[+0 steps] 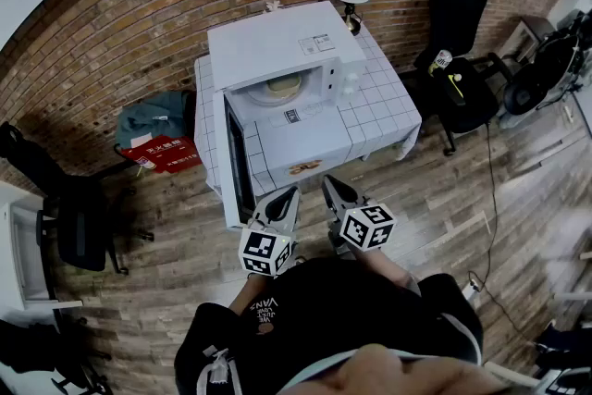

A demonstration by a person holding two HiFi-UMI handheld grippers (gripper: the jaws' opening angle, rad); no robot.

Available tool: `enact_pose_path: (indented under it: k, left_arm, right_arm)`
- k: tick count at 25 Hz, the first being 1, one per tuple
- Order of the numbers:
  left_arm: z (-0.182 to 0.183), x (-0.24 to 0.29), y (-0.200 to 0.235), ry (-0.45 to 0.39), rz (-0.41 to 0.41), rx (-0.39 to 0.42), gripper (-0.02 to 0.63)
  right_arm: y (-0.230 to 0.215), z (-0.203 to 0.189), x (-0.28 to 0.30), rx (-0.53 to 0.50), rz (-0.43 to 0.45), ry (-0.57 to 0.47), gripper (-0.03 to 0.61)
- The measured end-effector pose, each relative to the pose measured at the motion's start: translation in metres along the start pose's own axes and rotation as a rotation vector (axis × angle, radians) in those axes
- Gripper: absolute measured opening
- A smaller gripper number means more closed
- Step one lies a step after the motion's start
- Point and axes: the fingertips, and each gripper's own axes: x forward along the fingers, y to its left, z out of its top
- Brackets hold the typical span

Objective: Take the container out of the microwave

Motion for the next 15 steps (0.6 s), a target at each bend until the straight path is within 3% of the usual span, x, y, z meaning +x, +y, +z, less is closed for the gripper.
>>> enact_pose_path:
  k: [15]
  left_arm:
    - [0.003, 0.018, 0.008, 0.001, 0.058, -0.036, 0.011]
  right_arm:
    - [-0.02, 0.009, 0.013, 0.059, 0.03, 0.007, 0.005]
